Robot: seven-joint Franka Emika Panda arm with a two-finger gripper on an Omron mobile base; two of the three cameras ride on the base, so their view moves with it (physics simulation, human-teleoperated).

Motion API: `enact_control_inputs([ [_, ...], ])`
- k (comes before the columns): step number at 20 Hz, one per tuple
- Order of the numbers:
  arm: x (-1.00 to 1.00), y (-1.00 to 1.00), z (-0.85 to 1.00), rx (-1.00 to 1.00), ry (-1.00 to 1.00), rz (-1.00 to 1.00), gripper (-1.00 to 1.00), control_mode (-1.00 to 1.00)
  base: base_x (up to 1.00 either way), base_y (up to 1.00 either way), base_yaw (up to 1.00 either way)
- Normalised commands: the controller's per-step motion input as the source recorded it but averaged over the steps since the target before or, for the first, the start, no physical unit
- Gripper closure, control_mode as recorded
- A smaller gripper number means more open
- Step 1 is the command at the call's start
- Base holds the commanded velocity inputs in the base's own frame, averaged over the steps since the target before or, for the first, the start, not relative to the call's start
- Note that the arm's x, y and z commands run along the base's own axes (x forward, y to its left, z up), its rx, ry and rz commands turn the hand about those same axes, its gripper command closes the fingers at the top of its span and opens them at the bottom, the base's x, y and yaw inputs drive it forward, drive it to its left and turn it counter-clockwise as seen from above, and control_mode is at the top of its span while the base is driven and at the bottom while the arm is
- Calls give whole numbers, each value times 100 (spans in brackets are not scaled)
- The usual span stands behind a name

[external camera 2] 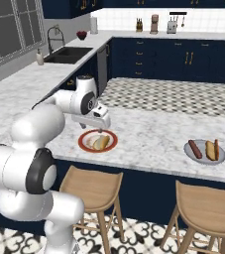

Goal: Place one bun and one sausage from the bowl on each plate.

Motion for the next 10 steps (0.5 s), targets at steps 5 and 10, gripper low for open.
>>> enact_control_inputs([
  [5,-63,0,39,0,-10,10,-100,-100,0,0,0],
  [10,-22,0,17,0,-8,7,-100,100,-8,-1,4],
])
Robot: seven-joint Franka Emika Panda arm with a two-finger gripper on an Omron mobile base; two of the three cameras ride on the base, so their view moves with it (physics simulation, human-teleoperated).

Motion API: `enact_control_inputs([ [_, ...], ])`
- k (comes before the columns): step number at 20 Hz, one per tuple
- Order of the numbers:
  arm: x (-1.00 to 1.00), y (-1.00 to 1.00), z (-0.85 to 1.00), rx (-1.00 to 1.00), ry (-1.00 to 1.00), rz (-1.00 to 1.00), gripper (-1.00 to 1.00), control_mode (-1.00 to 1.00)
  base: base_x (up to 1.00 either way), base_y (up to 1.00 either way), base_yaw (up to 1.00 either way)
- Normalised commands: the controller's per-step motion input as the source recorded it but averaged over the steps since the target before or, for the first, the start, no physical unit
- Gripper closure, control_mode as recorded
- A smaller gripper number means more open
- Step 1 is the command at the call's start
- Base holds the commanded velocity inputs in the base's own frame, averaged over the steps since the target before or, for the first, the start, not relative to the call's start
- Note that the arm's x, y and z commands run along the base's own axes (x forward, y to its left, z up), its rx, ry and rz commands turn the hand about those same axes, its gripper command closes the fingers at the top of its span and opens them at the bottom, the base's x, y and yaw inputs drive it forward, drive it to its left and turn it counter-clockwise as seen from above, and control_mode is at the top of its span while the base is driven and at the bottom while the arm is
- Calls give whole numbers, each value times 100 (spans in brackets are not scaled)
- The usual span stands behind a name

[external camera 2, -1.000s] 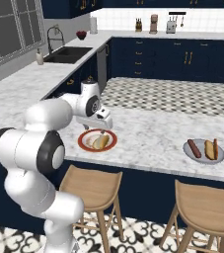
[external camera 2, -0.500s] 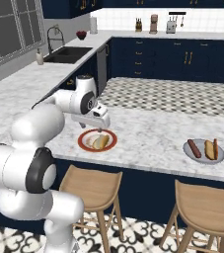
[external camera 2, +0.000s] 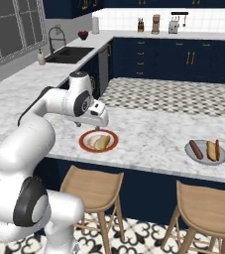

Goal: Place one bun and one sausage from the bowl on each plate.

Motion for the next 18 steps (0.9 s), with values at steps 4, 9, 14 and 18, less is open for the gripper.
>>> enact_control_inputs([
  [4,0,0,0,0,0,0,-100,100,-11,-76,1],
  [9,0,0,0,0,0,0,-100,100,-2,-100,-2],
  [14,0,0,0,0,0,0,-100,100,0,-100,-8],
  [18,0,0,0,0,0,0,-100,100,0,-100,-5],
])
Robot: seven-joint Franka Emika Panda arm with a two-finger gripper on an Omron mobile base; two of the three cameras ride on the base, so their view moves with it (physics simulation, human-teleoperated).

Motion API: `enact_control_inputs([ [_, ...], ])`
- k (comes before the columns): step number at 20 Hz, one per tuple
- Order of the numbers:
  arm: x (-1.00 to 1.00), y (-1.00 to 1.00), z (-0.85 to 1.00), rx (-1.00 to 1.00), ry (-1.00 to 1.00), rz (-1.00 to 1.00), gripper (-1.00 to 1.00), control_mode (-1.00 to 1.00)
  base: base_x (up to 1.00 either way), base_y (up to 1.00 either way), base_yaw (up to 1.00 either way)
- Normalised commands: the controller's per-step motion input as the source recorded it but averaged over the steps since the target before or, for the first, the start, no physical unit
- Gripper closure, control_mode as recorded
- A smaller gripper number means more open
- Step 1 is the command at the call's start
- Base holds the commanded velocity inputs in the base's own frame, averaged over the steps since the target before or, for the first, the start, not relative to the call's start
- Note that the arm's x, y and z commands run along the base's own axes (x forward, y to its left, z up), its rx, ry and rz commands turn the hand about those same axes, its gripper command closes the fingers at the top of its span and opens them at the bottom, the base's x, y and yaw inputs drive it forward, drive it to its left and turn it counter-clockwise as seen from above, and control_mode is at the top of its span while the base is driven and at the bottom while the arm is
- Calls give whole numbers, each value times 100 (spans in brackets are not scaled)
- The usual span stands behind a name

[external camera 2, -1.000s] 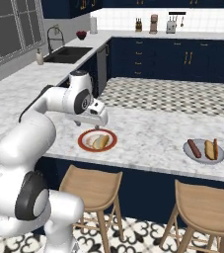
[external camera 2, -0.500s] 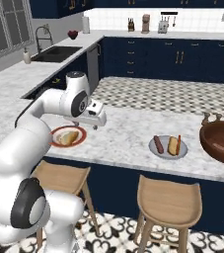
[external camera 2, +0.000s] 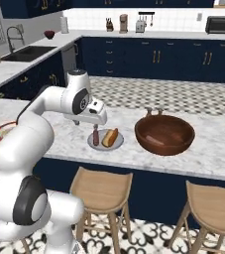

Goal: Place one bun and one sausage from the bowl on each plate.

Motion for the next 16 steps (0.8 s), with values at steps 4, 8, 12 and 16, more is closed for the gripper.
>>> enact_control_inputs([
  [4,0,0,0,0,0,0,-100,100,2,-93,-2],
  [8,0,0,0,0,0,0,-100,100,10,-66,-1],
  [12,0,0,0,0,0,0,-100,100,29,-43,0],
  [16,0,0,0,0,0,0,-100,100,47,-44,0],
])
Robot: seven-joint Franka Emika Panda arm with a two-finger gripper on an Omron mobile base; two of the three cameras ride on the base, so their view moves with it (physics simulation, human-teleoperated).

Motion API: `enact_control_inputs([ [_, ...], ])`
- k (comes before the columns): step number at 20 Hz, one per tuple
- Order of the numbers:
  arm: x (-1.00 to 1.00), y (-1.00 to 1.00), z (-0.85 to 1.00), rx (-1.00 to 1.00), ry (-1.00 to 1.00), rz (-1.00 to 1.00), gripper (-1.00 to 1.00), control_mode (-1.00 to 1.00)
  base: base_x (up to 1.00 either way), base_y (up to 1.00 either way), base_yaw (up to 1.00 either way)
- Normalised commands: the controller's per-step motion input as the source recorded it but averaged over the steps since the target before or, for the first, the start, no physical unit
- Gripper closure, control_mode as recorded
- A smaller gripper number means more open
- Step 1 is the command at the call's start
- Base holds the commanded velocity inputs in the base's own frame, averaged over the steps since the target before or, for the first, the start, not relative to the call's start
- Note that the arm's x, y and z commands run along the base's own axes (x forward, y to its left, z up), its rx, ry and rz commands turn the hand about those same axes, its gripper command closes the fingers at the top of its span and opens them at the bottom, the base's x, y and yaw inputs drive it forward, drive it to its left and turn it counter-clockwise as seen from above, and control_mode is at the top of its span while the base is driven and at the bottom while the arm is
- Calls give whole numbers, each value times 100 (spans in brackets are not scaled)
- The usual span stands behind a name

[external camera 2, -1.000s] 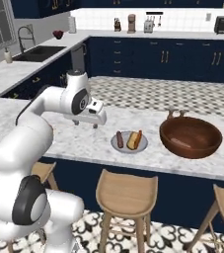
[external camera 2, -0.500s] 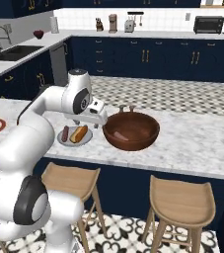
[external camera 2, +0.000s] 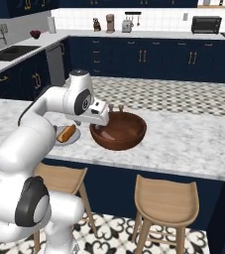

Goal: Place one bun and one sausage from the bowl on each plate.

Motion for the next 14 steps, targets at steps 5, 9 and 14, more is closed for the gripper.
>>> enact_control_inputs([
  [5,0,0,0,0,0,0,-100,100,58,-48,0],
  [9,0,0,0,0,0,0,-100,100,68,-49,0],
  [14,20,-7,0,3,0,1,-100,-100,69,-32,0],
])
